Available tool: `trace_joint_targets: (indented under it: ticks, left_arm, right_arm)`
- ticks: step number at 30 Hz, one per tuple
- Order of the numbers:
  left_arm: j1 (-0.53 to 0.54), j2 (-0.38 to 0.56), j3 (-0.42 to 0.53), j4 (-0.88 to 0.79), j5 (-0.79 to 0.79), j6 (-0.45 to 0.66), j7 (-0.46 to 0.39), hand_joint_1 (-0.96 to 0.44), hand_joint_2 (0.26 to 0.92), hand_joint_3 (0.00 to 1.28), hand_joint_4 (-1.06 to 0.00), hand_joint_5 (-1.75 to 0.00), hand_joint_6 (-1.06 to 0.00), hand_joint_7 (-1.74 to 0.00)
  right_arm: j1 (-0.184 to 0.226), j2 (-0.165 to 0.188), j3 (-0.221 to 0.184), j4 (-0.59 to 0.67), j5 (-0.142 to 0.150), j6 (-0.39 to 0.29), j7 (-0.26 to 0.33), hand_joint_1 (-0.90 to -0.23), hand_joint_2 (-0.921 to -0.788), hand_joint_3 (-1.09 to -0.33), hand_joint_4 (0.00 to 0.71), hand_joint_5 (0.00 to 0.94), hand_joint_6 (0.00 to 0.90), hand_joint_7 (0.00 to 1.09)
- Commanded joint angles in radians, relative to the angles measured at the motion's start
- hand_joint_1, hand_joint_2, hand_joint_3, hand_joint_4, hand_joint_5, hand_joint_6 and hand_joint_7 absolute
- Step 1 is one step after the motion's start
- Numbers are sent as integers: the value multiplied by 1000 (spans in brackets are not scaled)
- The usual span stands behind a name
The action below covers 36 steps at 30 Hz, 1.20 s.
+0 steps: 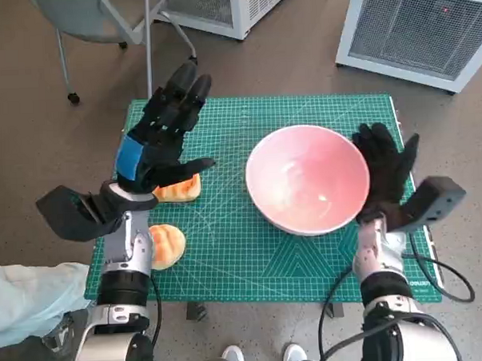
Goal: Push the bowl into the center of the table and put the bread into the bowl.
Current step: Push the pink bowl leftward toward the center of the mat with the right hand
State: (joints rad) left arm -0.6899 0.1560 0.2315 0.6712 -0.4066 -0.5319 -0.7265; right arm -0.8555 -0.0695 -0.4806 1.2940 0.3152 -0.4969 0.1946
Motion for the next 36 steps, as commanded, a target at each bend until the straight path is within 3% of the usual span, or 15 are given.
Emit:
trace_joint_targets:
  ticks: [1,6,20,28,36]
  left_arm:
    - [12,8,4,-22,-7,3,-3,-415,905,0,-107,0,-233,-4]
    - [46,25,20,-55,2,-11,21,-428,910,2,-103,0,-236,-5]
    - [73,28,29,-78,-8,-4,36,-414,912,1,-90,-1,-240,-5]
    - [79,25,26,-86,-7,-3,42,-400,912,0,-91,-1,-240,-3]
    - [80,18,24,-81,-9,-8,39,-395,913,1,-89,0,-236,-1]
  right_arm:
    - [7,8,-9,16,4,22,4,-612,-921,-938,103,9,74,301]
    - [-45,40,-26,24,25,77,5,-604,-921,-929,99,5,73,291]
    - [-68,65,-26,31,11,121,-6,-604,-921,-905,101,4,94,272]
    - [-77,40,-22,24,5,127,-1,-604,-921,-886,100,1,105,260]
    - [-73,-11,43,-5,-63,58,3,-578,-921,-887,85,0,72,227]
